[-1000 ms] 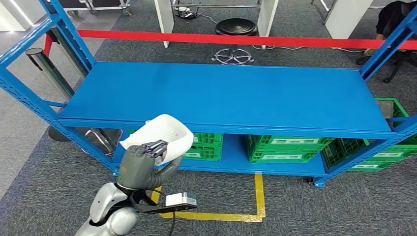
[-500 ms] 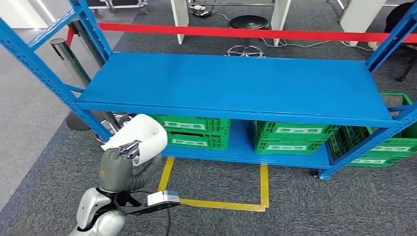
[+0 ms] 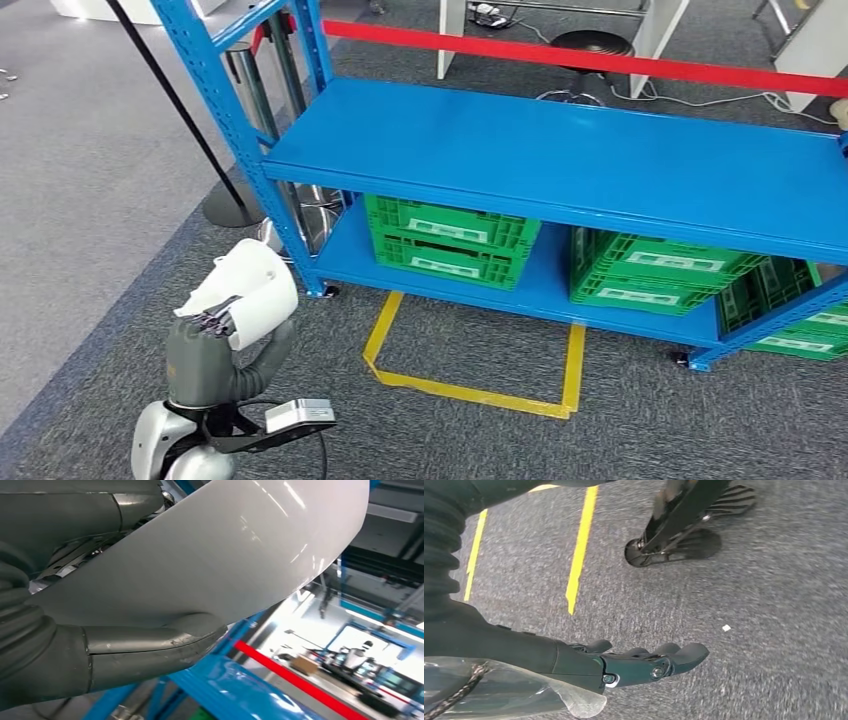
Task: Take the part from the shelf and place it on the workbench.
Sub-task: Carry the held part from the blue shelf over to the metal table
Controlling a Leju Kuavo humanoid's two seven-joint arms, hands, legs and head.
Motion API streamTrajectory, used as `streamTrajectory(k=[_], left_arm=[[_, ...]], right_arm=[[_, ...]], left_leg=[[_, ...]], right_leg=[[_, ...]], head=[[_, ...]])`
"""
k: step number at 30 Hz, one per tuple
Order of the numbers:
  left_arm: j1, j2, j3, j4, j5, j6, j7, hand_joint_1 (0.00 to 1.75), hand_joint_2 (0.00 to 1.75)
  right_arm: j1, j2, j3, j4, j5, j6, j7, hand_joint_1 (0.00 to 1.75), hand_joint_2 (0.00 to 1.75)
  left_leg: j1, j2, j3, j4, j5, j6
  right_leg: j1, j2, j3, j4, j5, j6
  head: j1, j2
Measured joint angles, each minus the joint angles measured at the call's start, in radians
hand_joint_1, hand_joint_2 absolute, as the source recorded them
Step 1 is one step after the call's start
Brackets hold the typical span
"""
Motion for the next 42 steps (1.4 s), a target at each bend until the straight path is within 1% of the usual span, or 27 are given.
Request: streamTrajectory(k=[2, 3, 4, 6, 7, 9, 10, 11, 12, 13, 14, 16, 18, 19, 21, 22, 24, 26, 27, 28, 30, 32, 37, 38, 40, 41, 42], left_arm=[[0.014, 0.002, 0.011, -0.017, 0.0, 0.009, -0.002, 1.75, 1.75], [0.02, 0.003, 0.017, -0.025, 0.0, 0.014, -0.003, 1.75, 1.75], [0.028, 0.003, 0.022, -0.034, 0.001, 0.019, -0.004, 1.75, 1.75], [0.05, 0.005, 0.037, -0.051, 0.005, 0.027, -0.006, 1.75, 1.75], [0.06, 0.006, 0.044, -0.058, 0.008, 0.03, -0.007, 1.75, 1.75], [0.074, 0.008, 0.056, -0.068, 0.014, 0.036, -0.01, 1.75, 1.75], [0.078, 0.009, 0.06, -0.072, 0.016, 0.038, -0.011, 1.75, 1.75], [0.083, 0.01, 0.063, -0.075, 0.018, 0.04, -0.014, 1.75, 1.75], [0.089, 0.01, 0.066, -0.077, 0.019, 0.041, -0.016, 1.75, 1.75], [0.095, 0.01, 0.069, -0.079, 0.02, 0.042, -0.019, 1.75, 1.75], [0.1, 0.011, 0.072, -0.08, 0.02, 0.042, -0.021, 1.75, 1.75], [0.104, 0.011, 0.075, -0.086, 0.02, 0.044, -0.023, 1.75, 1.75], [0.105, 0.012, 0.077, -0.094, 0.019, 0.048, -0.025, 1.75, 1.75], [0.107, 0.012, 0.077, -0.098, 0.019, 0.051, -0.026, 1.75, 1.75], [0.116, 0.012, 0.08, -0.104, 0.018, 0.058, -0.027, 1.75, 1.75], [0.121, 0.013, 0.082, -0.107, 0.018, 0.061, -0.027, 1.75, 1.75], [0.128, 0.012, 0.086, -0.111, 0.018, 0.065, -0.027, 1.75, 1.75], [0.13, 0.012, 0.088, -0.112, 0.018, 0.067, -0.027, 1.75, 1.75], [0.132, 0.012, 0.089, -0.112, 0.018, 0.067, -0.027, 1.75, 1.75], [0.134, 0.012, 0.089, -0.112, 0.018, 0.068, -0.027, 1.75, 1.75], [0.137, 0.012, 0.09, -0.112, 0.018, 0.068, -0.027, 1.75, 1.75], [0.138, 0.012, 0.09, -0.112, 0.018, 0.068, -0.027, 1.75, 1.75], [0.138, 0.012, 0.09, -0.112, 0.018, 0.068, -0.027, 1.75, 1.75], [0.138, 0.012, 0.09, -0.114, 0.018, 0.068, -0.027, 1.75, 1.75], [0.144, 0.012, 0.092, -0.124, 0.015, 0.069, -0.027, 1.75, 1.75], [0.151, 0.012, 0.096, -0.132, 0.013, 0.071, -0.027, 1.75, 1.75], [0.157, 0.012, 0.099, -0.14, 0.011, 0.072, -0.028, 1.75, 1.75]], right_arm=[[0.001, -0.003, 0.004, 0.0, 0.013, 0.001, -0.006, 0.0, 1.75], [0.001, -0.004, 0.005, 0.0, 0.019, 0.001, -0.008, 0.0, 1.75], [0.002, -0.004, 0.006, 0.0, 0.025, 0.002, -0.01, 0.0, 1.75], [0.006, -0.003, 0.01, 0.0, 0.036, 0.003, -0.014, 0.0, 1.75], [0.008, -0.004, 0.012, 0.001, 0.041, 0.004, -0.016, 0.0, 1.75], [0.012, -0.004, 0.018, 0.002, 0.049, 0.005, -0.018, 0.0, 1.75], [0.015, -0.006, 0.019, 0.002, 0.052, 0.005, -0.018, 0.0, 1.75], [0.017, -0.006, 0.021, 0.002, 0.055, 0.005, -0.018, 0.0, 1.75], [0.018, -0.006, 0.022, 0.002, 0.057, 0.005, -0.018, 0.0, 1.75], [0.018, -0.006, 0.022, 0.002, 0.058, 0.005, -0.018, 0.0, 1.75], [0.016, -0.006, 0.022, 0.002, 0.059, 0.005, -0.018, 0.0, 1.75], [0.013, -0.008, 0.025, 0.002, 0.06, 0.005, -0.018, 0.0, 1.75], [0.011, -0.011, 0.028, 0.002, 0.063, 0.005, -0.018, 0.0, 1.75], [0.01, -0.012, 0.03, 0.002, 0.066, 0.005, -0.017, 0.0, 1.75], [0.008, -0.011, 0.031, 0.002, 0.071, 0.005, -0.017, 0.0, 1.75], [0.009, -0.011, 0.032, 0.003, 0.074, 0.006, -0.017, 0.0, 1.75], [0.014, -0.009, 0.035, 0.004, 0.078, 0.007, -0.017, 0.0, 1.75], [0.019, -0.01, 0.036, 0.005, 0.079, 0.006, -0.017, 0.0, 1.75], [0.02, -0.01, 0.037, 0.005, 0.08, 0.006, -0.017, 0.0, 1.75], [0.02, -0.01, 0.037, 0.005, 0.082, 0.006, -0.017, 0.0, 1.75], [0.019, -0.01, 0.039, 0.005, 0.087, 0.007, -0.017, 0.0, 1.75], [0.019, -0.01, 0.04, 0.005, 0.09, 0.007, -0.017, 0.0, 1.75], [0.019, -0.01, 0.04, 0.005, 0.09, 0.007, -0.017, 0.0, 1.75], [0.019, -0.01, 0.042, 0.005, 0.091, 0.007, -0.018, 0.0, 1.75], [0.017, -0.012, 0.046, 0.005, 0.098, 0.007, -0.019, 0.0, 1.75], [0.018, -0.013, 0.05, 0.006, 0.105, 0.008, -0.02, 0.0, 1.75], [0.019, -0.014, 0.053, 0.006, 0.111, 0.009, -0.02, 0.0, 1.75]], left_leg=[[-0.005, -0.02, -0.02, 0.005, 0.021, -0.003], [-0.005, -0.029, -0.027, 0.006, 0.033, -0.005], [-0.005, -0.04, -0.033, 0.005, 0.044, -0.01], [-0.006, -0.055, -0.043, 0.006, 0.056, -0.021], [-0.007, -0.046, -0.05, 0.019, 0.034, -0.029], [0.001, -0.003, -0.072, 0.102, -0.065, -0.046], [0.01, 0.017, -0.083, 0.167, -0.121, -0.056], [0.02, 0.029, -0.091, 0.233, -0.155, -0.065], [0.029, 0.037, -0.09, 0.284, -0.163, -0.073], [0.039, 0.042, -0.078, 0.308, -0.148, -0.081], [0.047, 0.047, -0.05, 0.297, -0.119, -0.089], [0.059, 0.076, 0.049, 0.183, -0.082, -0.101], [0.057, 0.103, 0.134, 0.056, -0.098, -0.096], [0.053, 0.106, 0.149, 0.023, -0.11, -0.089], [0.048, 0.093, 0.135, 0.005, -0.114, -0.069], [0.047, 0.086, 0.125, 0.002, -0.108, -0.058], [0.043, 0.071, 0.101, -0.001, -0.089, -0.032], [0.031, 0.052, 0.073, 0.0, -0.065, -0.017], [0.025, 0.041, 0.057, 0.001, -0.053, -0.013], [0.018, 0.029, 0.041, 0.001, -0.04, -0.01], [0.01, 0.01, 0.016, 0.003, -0.02, -0.008], [0.008, 0.002, 0.006, 0.004, -0.012, -0.008], [0.007, 0.0, 0.005, 0.004, -0.01, -0.008], [0.007, -0.006, 0.001, 0.004, -0.004, -0.008], [0.001, -0.035, -0.017, 0.005, 0.024, -0.013], [0.002, -0.028, -0.039, 0.055, -0.014, -0.025], [0.007, -0.013, -0.06, 0.129, -0.065, -0.04]], right_leg=[[0.003, 0.046, 0.1, -0.146, 0.0, -0.017], [0.004, 0.059, 0.126, -0.194, -0.012, -0.021], [0.004, 0.056, 0.137, -0.216, -0.016, -0.02], [0.0, 0.029, 0.122, -0.224, -0.005, -0.021], [-0.003, 0.014, 0.115, -0.226, 0.005, -0.026], [-0.008, -0.021, 0.095, -0.228, 0.024, -0.033], [-0.008, -0.037, 0.084, -0.227, 0.033, -0.034], [-0.009, -0.054, 0.073, -0.225, 0.041, -0.031], [-0.01, -0.071, 0.06, -0.221, 0.049, -0.028], [-0.011, -0.086, 0.047, -0.215, 0.057, -0.024], [-0.013, -0.1, 0.033, -0.207, 0.063, -0.019], [-0.016, -0.123, 0.008, -0.189, 0.074, -0.009], [-0.015, -0.141, -0.011, -0.174, 0.084, 0.005], [-0.016, -0.149, -0.018, -0.17, 0.091, 0.012], [-0.02, -0.158, -0.03, -0.166, 0.103, 0.028], [-0.023, -0.14, -0.04, -0.158, 0.091, 0.035], [-0.025, -0.081, -0.066, -0.096, 0.016, 0.039], [-0.019, -0.038, -0.099, 0.028, -0.078, 0.03], [-0.014, -0.032, -0.107, 0.082, -0.098, 0.023], [-0.008, -0.03, -0.104, 0.111, -0.096, 0.015], [0.002, -0.026, -0.066, 0.093, -0.05, -0.001], [0.006, -0.023, -0.04, 0.063, -0.022, -0.008], [0.007, -0.022, -0.033, 0.054, -0.017, -0.009], [0.01, -0.008, -0.003, 0.012, -0.009, -0.015], [0.014, 0.029, 0.086, -0.127, -0.005, -0.028], [0.014, 0.023, 0.114, -0.193, 0.005, -0.038], [0.012, -0.001, 0.114, -0.223, 0.013, -0.042]], head=[[-0.001, 0.0], [-0.001, 0.0], [-0.001, 0.0], [0.0, 0.0], [-0.002, 0.0], [-0.007, 0.0], [-0.01, 0.0], [-0.011, 0.0], [-0.01, 0.0], [-0.011, 0.0], [-0.011, 0.0], [-0.011, 0.0], [-0.011, 0.0], [-0.01, 0.0], [-0.01, 0.0], [-0.01, 0.0], [-0.007, 0.0], [-0.006, 0.0], [-0.006, 0.0], [-0.006, 0.0], [-0.007, 0.0], [-0.007, 0.0], [-0.007, 0.0], [-0.007, 0.0], [-0.006, 0.0], [-0.008, 0.0], [-0.01, 0.0]])
